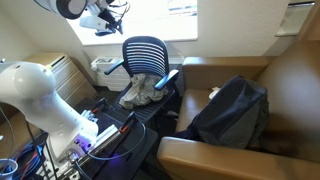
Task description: Put the white cloth on the seat
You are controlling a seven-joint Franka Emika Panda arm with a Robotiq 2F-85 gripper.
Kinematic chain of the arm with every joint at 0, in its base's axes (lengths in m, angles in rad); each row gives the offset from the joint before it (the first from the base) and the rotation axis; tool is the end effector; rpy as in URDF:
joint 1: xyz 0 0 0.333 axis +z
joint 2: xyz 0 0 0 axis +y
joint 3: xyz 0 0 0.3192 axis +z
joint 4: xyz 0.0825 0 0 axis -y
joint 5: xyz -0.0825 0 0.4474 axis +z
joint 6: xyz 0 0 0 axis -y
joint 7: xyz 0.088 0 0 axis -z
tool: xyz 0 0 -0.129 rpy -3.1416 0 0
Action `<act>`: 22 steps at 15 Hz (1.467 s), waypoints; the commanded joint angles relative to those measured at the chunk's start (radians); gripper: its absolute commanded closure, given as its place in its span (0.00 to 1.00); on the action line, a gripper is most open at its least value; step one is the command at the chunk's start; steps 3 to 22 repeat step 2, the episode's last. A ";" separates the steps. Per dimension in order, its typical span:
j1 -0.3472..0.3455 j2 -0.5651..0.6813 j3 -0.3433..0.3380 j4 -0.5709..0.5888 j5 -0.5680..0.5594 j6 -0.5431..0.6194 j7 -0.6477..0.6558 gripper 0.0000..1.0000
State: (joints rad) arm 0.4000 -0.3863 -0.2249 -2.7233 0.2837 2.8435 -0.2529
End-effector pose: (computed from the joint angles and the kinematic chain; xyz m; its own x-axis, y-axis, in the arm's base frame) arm 0.4678 0.0774 0.3323 0.8693 0.1075 0.4825 0.2105 -0.9637 -0.1644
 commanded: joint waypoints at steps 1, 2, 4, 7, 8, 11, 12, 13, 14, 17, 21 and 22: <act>-0.037 0.002 0.034 -0.005 0.015 -0.054 -0.027 0.45; -0.049 0.002 0.036 -0.017 0.008 -0.083 -0.039 0.39; -0.049 0.002 0.036 -0.017 0.008 -0.083 -0.039 0.39; -0.049 0.002 0.036 -0.017 0.008 -0.083 -0.039 0.39; -0.049 0.002 0.036 -0.017 0.008 -0.083 -0.039 0.39; -0.049 0.002 0.036 -0.017 0.008 -0.083 -0.039 0.39; -0.049 0.002 0.036 -0.017 0.008 -0.083 -0.039 0.39; -0.049 0.002 0.036 -0.017 0.008 -0.083 -0.039 0.39; -0.049 0.002 0.036 -0.017 0.008 -0.083 -0.039 0.39; -0.049 0.002 0.036 -0.017 0.008 -0.083 -0.039 0.39; -0.049 0.002 0.036 -0.017 0.008 -0.083 -0.039 0.39; -0.049 0.002 0.036 -0.017 0.008 -0.083 -0.039 0.39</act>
